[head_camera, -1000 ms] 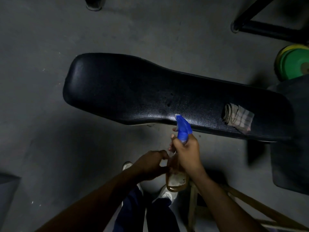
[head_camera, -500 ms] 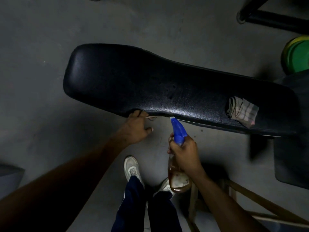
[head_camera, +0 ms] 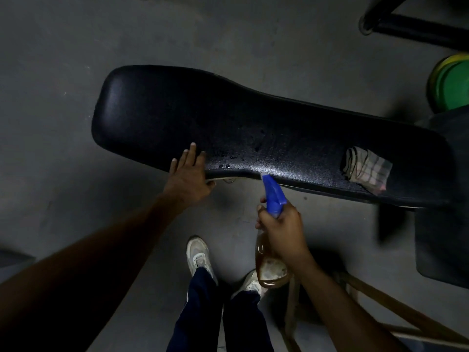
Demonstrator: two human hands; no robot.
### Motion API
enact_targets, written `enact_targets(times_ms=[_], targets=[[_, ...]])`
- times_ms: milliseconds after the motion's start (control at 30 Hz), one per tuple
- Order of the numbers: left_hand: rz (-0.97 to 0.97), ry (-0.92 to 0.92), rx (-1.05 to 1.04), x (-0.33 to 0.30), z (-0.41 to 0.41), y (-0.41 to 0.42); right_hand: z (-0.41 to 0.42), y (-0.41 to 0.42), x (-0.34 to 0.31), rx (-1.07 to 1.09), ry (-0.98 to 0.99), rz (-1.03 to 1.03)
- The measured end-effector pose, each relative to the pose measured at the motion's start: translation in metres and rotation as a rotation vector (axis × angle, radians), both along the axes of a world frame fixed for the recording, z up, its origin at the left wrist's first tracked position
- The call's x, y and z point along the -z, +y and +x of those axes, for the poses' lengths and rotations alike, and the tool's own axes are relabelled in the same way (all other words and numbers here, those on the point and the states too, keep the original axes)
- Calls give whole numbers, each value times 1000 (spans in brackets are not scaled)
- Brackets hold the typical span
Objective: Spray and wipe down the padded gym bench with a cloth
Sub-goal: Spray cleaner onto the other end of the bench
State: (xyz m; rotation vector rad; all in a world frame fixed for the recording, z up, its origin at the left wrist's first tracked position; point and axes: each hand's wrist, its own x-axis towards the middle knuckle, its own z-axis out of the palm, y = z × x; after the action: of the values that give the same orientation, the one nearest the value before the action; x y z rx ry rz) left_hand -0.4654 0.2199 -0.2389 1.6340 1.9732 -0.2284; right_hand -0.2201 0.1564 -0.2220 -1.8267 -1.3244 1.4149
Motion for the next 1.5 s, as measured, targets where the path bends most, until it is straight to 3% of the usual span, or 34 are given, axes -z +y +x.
enact_targets(times_ms=[233, 533, 733, 1067, 1233, 1500], targets=[[-82, 61, -50, -2, -20, 8, 14, 25, 0, 95, 11, -18], [-175, 52, 44, -1, -31, 9, -21, 41, -11, -34, 3, 25], [-109, 84, 54, -3, -43, 10, -51, 43, -11, -118, -1, 33], [-119, 71, -19, 1, -82, 12, -46, 75, -16, 85, 23, 15], [-142, 47, -15, 1, -80, 14, -65, 86, -21, -31, -101, 107], [-58, 13, -38, 6, -88, 10, -120, 92, -21, -215, -89, 113]])
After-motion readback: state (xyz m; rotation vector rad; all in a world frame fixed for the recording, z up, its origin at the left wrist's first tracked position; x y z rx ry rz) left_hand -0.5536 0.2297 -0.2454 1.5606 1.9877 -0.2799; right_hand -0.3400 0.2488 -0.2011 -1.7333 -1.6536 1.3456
